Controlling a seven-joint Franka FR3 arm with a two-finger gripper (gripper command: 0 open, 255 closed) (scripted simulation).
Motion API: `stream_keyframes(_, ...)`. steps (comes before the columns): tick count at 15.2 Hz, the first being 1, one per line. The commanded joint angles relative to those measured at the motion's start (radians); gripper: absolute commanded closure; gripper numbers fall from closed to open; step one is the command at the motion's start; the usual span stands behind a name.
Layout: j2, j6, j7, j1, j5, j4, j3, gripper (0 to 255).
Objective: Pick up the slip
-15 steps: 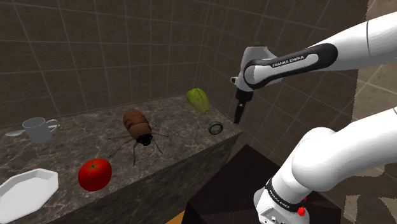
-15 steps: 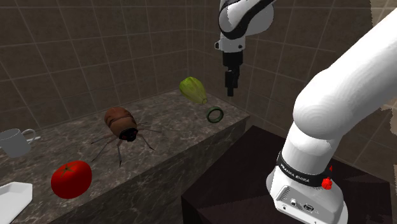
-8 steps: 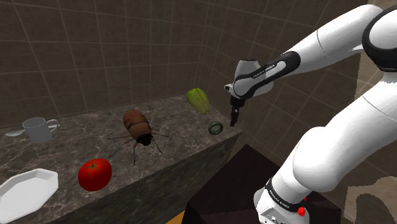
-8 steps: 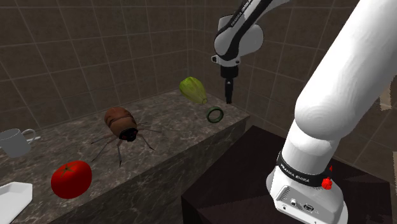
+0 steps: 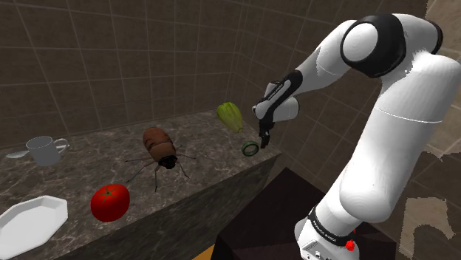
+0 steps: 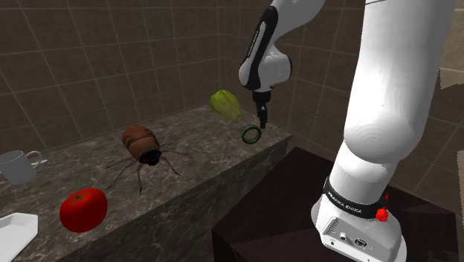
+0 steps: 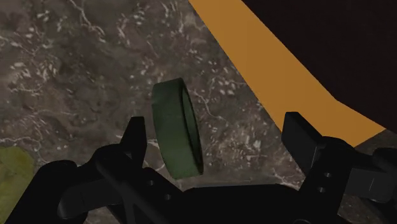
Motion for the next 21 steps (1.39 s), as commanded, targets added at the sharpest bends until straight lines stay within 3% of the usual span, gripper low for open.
stream_keyframes(1,0.088,0.050,-0.112,-0.039,0.075,0.051,0.042,0)
stream_keyframes(3,0.165,0.086,-0.196,-0.088,0.125,0.107,0.095,0)
stream_keyframes(12,0.272,0.171,-0.235,-0.145,0.186,0.130,0.166,0)
stream_keyframes(13,0.270,0.170,-0.234,-0.144,0.185,0.129,0.165,255)
stream_keyframes(21,0.270,0.171,-0.235,-0.145,0.185,0.129,0.166,255)
